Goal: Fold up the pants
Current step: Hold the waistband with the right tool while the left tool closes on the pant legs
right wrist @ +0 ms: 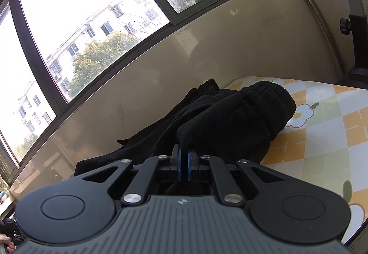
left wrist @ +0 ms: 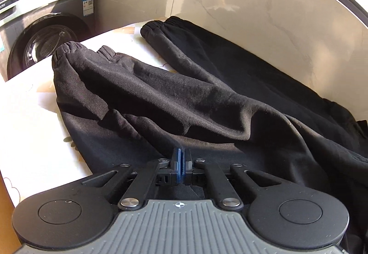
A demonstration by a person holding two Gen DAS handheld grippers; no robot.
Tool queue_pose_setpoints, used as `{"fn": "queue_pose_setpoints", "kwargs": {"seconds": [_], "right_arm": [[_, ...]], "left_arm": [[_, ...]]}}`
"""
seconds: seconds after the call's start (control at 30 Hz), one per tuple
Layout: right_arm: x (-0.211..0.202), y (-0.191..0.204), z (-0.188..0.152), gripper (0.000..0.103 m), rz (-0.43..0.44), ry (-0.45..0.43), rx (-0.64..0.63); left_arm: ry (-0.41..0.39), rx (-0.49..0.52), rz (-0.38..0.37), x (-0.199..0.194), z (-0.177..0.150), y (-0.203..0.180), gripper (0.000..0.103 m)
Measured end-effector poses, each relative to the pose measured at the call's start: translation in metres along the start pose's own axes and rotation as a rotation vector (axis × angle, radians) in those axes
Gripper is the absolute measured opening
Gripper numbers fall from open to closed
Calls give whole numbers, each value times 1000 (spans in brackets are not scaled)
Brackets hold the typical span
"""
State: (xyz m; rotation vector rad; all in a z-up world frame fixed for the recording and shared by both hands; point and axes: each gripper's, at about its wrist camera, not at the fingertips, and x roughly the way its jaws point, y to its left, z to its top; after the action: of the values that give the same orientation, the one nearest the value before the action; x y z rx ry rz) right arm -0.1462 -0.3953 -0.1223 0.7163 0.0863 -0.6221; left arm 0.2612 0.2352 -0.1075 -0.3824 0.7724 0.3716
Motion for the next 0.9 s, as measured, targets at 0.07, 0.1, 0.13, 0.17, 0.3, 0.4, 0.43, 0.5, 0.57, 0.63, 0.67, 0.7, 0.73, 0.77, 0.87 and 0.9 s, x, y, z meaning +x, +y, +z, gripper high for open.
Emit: {"fn": "queue_pose_setpoints", "kwargs": {"seconds": [0.07, 0.1, 0.13, 0.17, 0.3, 0.4, 0.43, 0.5, 0.57, 0.63, 0.67, 0.7, 0.73, 0.77, 0.87, 0.9], "right_arm": [[0, 2, 2, 6, -2, -3, -11], [0, 3, 3, 6, -2, -5, -10], [0, 3, 5, 6, -1, -11, -6], [-1, 3, 7, 6, -1, -17, 1], [-13, 3, 14, 6, -6, -63, 21], [-24, 3, 16, 6, -11, -72, 18], [-25, 2, 16, 6, -23, -59, 7], [-24, -1, 15, 6, -48, -27, 7], [-22, -5, 14, 6, -47, -13, 33], [-22, -1, 12, 6, -46, -24, 28], [-21, 3, 11, 6, -52, -31, 12], [-21, 6, 10, 6, -56, -34, 0], [-20, 8, 9, 6, -58, -37, -7], [-20, 9, 9, 6, -57, -36, -5], [-19, 5, 8, 6, -53, -33, 16], [-19, 4, 8, 6, -51, -32, 19]], "left_arm": [[-44, -31, -60, -15, 1, 11, 2], [-62, -48, -79, -23, 0, 16, 2], [-75, -63, -91, -29, -1, 20, 2], [-90, -78, -108, -36, -2, 25, 2], [-192, -112, -183, -71, -9, 39, 1], [-321, -116, -221, -108, -20, 48, 1], [-335, -129, -238, -116, -24, 54, 1], [-318, -146, -254, -122, -32, 63, 1], [-246, -174, -261, -111, -34, 68, 1], [-166, -231, -264, -90, -31, 76, 5], [-147, -251, -256, -82, -30, 77, 8], [-135, -262, -253, -74, -28, 77, 22], [-116, -267, -247, -65, -26, 75, 41], [-100, -270, -240, -56, -22, 76, 49], [-72, -246, -217, -35, -14, 62, 55], [-56, -234, -209, -28, -12, 56, 56]]}}
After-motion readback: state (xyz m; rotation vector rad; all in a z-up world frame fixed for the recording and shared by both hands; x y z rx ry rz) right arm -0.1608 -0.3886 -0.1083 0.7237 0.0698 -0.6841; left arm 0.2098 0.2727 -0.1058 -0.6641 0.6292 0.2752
